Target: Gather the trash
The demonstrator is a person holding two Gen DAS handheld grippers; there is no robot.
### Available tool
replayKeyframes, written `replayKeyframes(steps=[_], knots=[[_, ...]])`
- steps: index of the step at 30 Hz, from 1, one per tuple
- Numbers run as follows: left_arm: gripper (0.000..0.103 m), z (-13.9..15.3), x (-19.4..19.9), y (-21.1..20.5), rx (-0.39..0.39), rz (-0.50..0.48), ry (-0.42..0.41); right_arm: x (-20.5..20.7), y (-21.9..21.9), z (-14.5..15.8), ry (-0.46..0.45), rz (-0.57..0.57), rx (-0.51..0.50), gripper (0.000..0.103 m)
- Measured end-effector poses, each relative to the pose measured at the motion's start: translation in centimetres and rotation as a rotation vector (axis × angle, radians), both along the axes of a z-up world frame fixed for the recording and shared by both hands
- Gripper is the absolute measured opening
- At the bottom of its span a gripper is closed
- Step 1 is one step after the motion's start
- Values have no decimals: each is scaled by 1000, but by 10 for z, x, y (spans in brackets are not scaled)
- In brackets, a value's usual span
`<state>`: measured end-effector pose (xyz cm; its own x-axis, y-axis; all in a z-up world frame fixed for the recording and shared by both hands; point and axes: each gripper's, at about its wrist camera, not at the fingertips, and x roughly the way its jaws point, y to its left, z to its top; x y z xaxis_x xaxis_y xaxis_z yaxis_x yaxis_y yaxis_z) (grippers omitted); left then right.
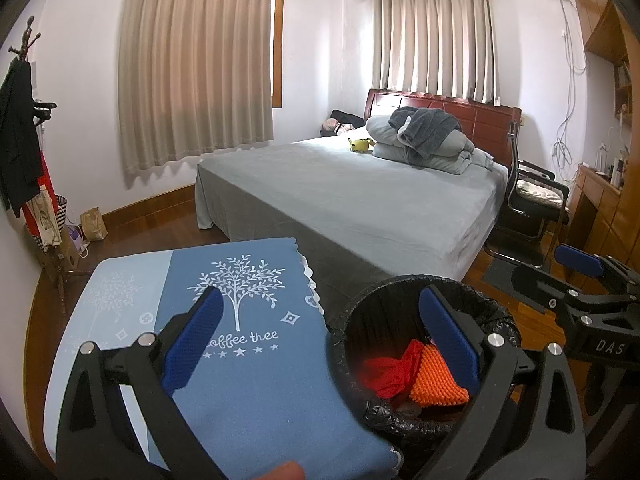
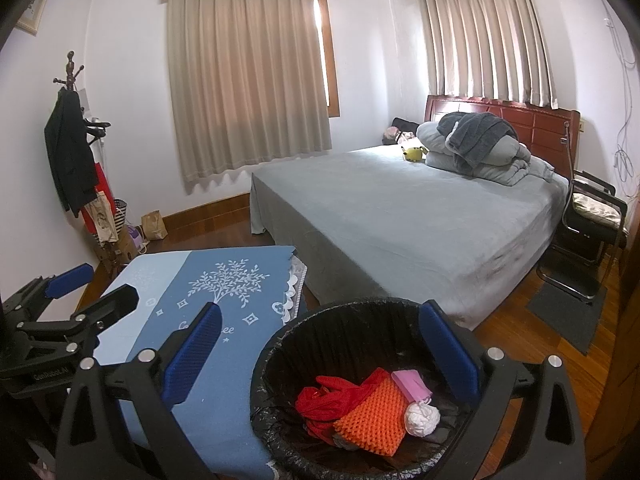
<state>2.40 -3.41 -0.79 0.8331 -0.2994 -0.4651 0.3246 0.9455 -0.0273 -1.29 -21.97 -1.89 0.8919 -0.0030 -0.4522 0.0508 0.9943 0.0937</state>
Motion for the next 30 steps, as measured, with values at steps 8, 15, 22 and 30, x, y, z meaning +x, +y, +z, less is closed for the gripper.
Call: replayKeyframes(steps=[8, 15, 22, 30], knots=[[96, -1, 2, 3, 2, 1, 1, 0, 0, 0, 1, 0, 0, 97], [96, -1, 2, 3, 3, 2, 1, 0, 6, -1, 6, 1, 3, 97], [96, -3, 4, 4, 1, 6, 3, 1, 7, -2, 9, 2, 3, 97], [96, -10, 4, 2, 7, 8, 5, 2, 8, -5, 11, 5, 5, 97]])
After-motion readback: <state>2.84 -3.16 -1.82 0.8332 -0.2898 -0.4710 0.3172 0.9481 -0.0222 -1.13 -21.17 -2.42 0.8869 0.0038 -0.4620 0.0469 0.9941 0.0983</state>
